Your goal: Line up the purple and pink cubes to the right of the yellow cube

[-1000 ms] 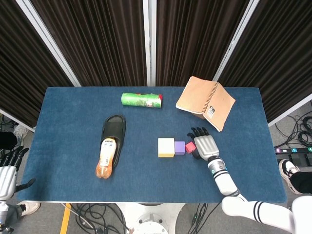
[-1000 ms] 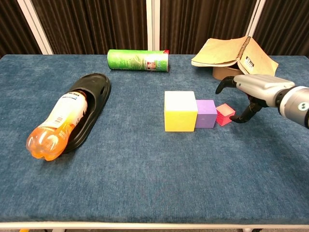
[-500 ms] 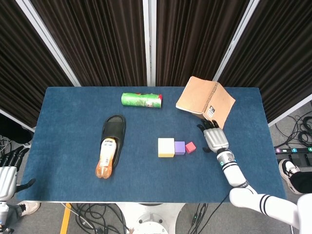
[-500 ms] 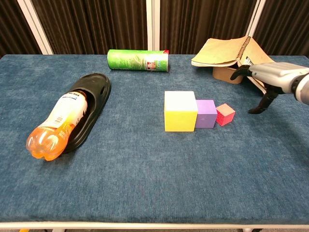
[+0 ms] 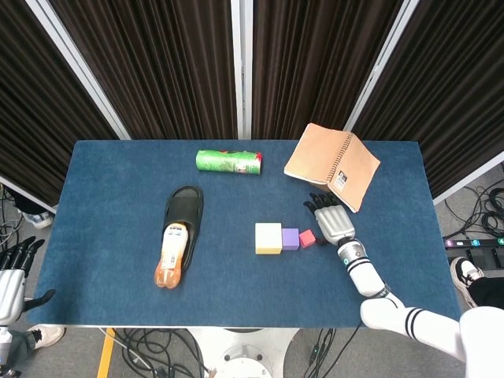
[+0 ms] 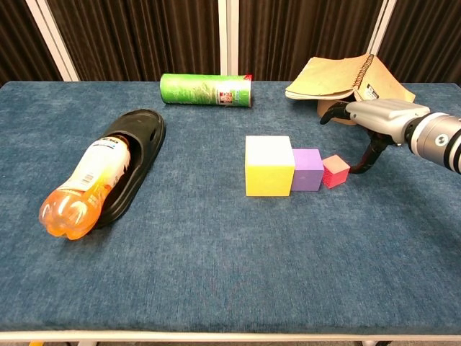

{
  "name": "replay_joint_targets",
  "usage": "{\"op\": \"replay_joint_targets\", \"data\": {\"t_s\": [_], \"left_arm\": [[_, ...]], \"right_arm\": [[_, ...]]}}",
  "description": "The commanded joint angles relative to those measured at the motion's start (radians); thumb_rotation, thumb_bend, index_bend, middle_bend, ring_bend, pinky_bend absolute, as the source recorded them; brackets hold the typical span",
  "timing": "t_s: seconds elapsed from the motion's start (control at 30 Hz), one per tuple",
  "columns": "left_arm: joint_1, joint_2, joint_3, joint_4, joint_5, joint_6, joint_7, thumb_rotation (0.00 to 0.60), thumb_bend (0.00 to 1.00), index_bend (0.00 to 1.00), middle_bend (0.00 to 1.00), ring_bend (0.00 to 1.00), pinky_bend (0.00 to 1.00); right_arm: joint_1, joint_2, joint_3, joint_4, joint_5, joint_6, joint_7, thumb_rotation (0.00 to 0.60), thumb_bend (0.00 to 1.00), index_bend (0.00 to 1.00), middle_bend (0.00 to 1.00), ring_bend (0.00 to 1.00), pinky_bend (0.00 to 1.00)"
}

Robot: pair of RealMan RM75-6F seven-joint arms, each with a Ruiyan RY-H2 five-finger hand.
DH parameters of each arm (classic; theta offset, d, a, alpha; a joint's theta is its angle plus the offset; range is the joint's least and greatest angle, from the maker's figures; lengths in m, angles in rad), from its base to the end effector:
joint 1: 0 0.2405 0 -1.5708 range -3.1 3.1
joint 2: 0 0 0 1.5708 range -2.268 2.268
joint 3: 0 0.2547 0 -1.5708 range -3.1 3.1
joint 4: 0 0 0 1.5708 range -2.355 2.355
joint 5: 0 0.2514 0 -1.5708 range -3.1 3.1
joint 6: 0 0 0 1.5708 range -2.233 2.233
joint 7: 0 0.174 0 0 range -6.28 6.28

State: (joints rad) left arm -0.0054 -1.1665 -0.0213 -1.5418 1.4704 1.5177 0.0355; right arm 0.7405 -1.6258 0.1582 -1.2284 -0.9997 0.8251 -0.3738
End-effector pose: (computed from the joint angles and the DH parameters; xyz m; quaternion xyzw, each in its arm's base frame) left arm -0.3570 0.1803 0.1149 -0.5785 -0.3983 -0.3434 0.6235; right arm -0.2086 -0.4039 -0.0873 0.7458 -0.4013 0.2716 0.4571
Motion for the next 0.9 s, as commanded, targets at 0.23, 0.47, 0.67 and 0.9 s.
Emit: {"op": "replay_joint_targets", "data": {"t_s": [0.23, 0.47, 0.67, 0.9], "left_arm": [[0.001, -0.004, 0.0, 0.009, -0.001, -0.001, -0.009, 0.6, 0.0, 0.17, 0.2, 0.15, 0.17], [0.006, -0.006, 0.002, 0.016, -0.001, 0.003, -0.015, 0.6, 0.0, 0.17, 0.2, 0.15, 0.17], [0.006, -0.007, 0.002, 0.016, 0.0, 0.003, -0.013, 0.6, 0.0, 0.17, 0.2, 0.15, 0.17], [0.005, -0.003, 0.0, 0.013, -0.006, -0.001, -0.009, 0.6, 0.0, 0.17, 0.2, 0.15, 0.17]], "right_arm": [[0.002, -0.007, -0.009, -0.014, -0.009, 0.004, -0.004, 0.6, 0.08, 0.14, 0.01, 0.0, 0.0], [0.001, 0.001, -0.016, -0.019, -0.005, 0.01, -0.021, 0.6, 0.08, 0.14, 0.01, 0.0, 0.0], [0.005, 0.006, -0.011, -0.003, 0.014, 0.0, -0.027, 0.6, 0.08, 0.14, 0.01, 0.0, 0.0], [0.028, -0.032, 0.0, 0.046, 0.02, -0.022, -0.023, 0.6, 0.08, 0.14, 0.01, 0.0, 0.0]]}}
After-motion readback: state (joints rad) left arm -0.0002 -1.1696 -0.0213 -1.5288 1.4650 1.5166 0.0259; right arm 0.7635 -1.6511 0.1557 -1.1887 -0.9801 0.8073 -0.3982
